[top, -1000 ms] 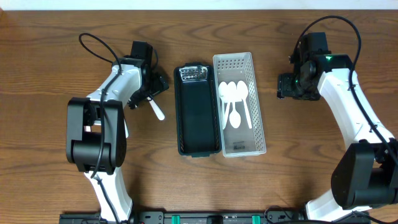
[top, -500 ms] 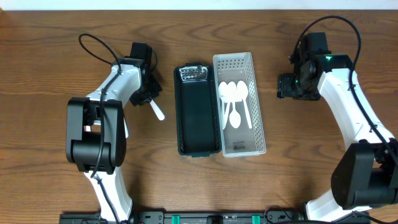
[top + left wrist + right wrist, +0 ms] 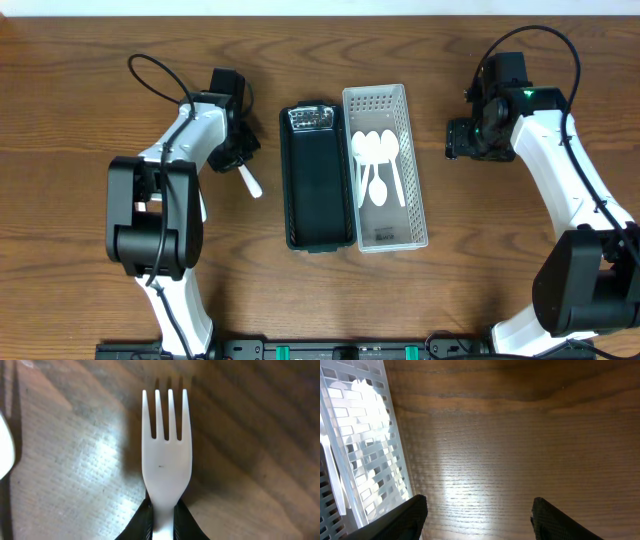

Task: Pack container
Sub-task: 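Lower the fork into the green basket and open left gripper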

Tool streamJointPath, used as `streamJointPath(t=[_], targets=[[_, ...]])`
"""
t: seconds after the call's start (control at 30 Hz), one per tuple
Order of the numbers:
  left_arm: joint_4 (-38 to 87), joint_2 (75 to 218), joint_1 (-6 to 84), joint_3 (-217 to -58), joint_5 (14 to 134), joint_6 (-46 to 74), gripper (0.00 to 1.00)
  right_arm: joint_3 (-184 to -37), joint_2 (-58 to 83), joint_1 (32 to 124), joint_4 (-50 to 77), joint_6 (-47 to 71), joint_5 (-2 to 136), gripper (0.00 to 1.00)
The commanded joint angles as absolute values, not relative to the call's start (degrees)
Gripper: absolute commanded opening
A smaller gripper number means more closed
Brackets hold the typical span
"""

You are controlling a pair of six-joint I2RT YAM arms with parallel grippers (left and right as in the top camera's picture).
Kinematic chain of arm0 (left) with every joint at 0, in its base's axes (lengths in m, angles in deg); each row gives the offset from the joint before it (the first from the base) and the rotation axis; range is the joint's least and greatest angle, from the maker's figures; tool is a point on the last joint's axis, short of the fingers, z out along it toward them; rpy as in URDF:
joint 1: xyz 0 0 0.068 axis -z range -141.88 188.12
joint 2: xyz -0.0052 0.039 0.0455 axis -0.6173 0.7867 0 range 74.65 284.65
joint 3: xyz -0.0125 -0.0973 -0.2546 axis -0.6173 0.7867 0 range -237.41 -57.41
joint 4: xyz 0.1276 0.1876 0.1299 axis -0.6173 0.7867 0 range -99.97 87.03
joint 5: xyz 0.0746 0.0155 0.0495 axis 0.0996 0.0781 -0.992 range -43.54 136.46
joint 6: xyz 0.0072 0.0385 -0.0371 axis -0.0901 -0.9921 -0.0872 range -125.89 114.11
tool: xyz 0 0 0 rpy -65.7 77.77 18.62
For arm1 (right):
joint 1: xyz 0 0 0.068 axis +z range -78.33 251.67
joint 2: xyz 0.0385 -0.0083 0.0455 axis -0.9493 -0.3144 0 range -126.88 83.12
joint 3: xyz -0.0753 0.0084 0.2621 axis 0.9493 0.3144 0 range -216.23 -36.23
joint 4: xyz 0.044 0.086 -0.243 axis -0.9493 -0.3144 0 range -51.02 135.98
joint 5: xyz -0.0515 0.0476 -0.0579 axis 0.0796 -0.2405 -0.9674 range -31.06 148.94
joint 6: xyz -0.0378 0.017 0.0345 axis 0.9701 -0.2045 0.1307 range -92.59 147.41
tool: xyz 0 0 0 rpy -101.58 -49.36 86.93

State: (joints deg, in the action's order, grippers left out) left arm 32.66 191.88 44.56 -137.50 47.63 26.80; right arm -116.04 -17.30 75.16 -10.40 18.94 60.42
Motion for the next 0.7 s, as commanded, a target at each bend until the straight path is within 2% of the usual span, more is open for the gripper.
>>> streamJointPath(t=[0.0,0.2,0.33,0.5,0.67], targets=[[34.8,185.8,45.3,-141.8,47.8,22.2,0.06,-116.9,-16.5,75.1,-10.2,20.3,60.0,0.70],[37.1,174.3,52.7,-146.3,47.2,14.9,0.06,-116.9,-16.5,75.1,-9.5,20.3,60.0,0.70],[37.1,170.4,59.2,-146.4,46.7,14.7,0.06,-116.9,-16.5,75.1,-9.0,20.3,60.0,0.70],[37.2,172.6,65.4,-145.6,46.6,14.7,0.06,-116.9,-16.5,75.1,-9.1,20.3,60.0,0.70],[37.5,179.1,67.2,-144.1,46.7,14.7,0.06,-116.9,-16.5,75.1,-9.1,20.3,60.0,0.70]])
